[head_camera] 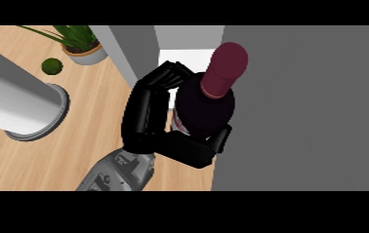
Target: Pick up the wine, place it into the cabinet and close the cabinet
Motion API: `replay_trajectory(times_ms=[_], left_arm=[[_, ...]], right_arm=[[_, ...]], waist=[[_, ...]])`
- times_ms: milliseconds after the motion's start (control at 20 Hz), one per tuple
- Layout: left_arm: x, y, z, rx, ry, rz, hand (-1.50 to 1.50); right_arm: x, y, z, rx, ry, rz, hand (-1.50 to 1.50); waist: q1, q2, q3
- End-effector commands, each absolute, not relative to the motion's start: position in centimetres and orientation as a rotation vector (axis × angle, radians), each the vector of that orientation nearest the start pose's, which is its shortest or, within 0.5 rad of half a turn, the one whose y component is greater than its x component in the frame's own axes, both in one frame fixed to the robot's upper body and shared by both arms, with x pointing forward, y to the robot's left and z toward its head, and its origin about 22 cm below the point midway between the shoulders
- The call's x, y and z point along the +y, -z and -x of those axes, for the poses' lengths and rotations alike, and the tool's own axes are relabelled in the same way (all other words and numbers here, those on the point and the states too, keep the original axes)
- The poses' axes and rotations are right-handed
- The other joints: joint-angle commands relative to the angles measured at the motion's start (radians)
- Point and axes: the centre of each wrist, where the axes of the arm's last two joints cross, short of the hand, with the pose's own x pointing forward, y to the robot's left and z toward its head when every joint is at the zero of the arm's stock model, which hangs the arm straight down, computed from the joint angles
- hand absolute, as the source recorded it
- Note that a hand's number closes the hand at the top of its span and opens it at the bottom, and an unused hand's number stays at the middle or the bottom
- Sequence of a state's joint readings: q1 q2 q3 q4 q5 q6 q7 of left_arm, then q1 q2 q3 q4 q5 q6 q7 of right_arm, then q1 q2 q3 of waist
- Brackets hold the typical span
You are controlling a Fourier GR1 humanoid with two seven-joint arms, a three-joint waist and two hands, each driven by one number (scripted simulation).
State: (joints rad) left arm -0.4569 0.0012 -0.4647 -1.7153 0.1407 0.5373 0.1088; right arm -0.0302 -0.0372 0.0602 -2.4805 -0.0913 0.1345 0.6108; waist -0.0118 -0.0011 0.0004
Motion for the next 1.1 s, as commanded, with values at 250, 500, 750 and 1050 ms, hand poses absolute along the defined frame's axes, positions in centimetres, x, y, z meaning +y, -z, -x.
replay_trajectory(times_ms=[250, 500, 750, 1050], left_arm=[[4.3, -15.0, -28.3, -1.925, 0.006, 0.248, 1.50], [5.5, -13.2, -29.7, -1.926, -0.017, 0.203, 1.50], [5.7, -10.5, -29.2, -1.906, -0.094, 0.237, 1.50], [6.3, -8.5, -31.6, -1.881, -0.139, 0.221, 1.50]], right_arm=[[-22.3, -21.1, -13.0, -1.937, -0.242, -0.186, -1.50], [-21.8, -20.9, -12.7, -1.926, -0.239, -0.181, -1.50], [-22.3, -22.0, -10.8, -1.934, -0.269, -0.201, -1.50], [-22.2, -20.8, -14.3, -1.938, -0.259, -0.200, -1.50]], waist=[[0.001, 0.000, 0.000], [0.002, 0.000, 0.000], [-0.005, 0.000, -0.001], [0.000, 0.003, 0.000]])
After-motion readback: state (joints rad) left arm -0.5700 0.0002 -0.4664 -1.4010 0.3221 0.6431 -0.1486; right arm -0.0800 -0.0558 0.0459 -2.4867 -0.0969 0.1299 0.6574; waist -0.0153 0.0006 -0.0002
